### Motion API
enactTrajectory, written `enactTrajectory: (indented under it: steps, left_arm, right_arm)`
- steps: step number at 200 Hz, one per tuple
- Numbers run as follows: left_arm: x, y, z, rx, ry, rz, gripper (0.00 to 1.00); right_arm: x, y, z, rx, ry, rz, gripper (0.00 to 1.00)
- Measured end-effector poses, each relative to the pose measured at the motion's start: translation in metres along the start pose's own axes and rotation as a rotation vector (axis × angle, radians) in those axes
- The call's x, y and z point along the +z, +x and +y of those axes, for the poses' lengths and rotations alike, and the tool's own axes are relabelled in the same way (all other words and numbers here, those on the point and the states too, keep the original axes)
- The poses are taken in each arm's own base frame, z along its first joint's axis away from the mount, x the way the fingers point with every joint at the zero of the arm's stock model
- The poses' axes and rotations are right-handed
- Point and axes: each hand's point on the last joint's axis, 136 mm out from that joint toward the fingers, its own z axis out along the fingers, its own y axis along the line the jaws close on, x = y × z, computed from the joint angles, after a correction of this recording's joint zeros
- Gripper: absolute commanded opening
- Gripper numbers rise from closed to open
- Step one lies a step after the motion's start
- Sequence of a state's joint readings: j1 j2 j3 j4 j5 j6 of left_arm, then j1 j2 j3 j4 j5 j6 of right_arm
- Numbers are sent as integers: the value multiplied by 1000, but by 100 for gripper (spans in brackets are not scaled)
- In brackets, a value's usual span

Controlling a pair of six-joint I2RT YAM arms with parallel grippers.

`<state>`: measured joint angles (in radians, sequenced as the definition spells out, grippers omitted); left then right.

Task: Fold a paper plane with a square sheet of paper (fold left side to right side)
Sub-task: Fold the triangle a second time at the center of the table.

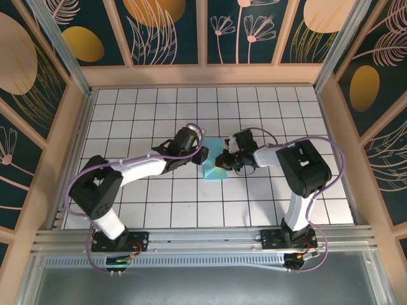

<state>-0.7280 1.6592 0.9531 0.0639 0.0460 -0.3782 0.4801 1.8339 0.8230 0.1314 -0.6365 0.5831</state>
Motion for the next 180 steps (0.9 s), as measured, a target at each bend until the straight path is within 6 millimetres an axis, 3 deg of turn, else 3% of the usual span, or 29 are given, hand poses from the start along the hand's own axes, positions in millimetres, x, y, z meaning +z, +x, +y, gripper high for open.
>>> enactTrajectory:
  steps: [24,57,78,110,180]
  left_arm:
    - [-14,-1,-11,-45,68,-13,9]
    - [-13,35,-23,-130,186,77,2]
    - [-12,51,-31,-173,254,125,0]
    - [-7,56,-43,-205,332,154,0]
    - [10,76,-38,-226,324,215,0]
  right_arm:
    - [0,0,0,0,0,0,0]
    - [0,0,0,0,0,0,0]
    - [0,0,0,-1,0,1,0]
    - [0,0,0,-1,0,1,0]
    - [0,0,0,0,0,1,0]
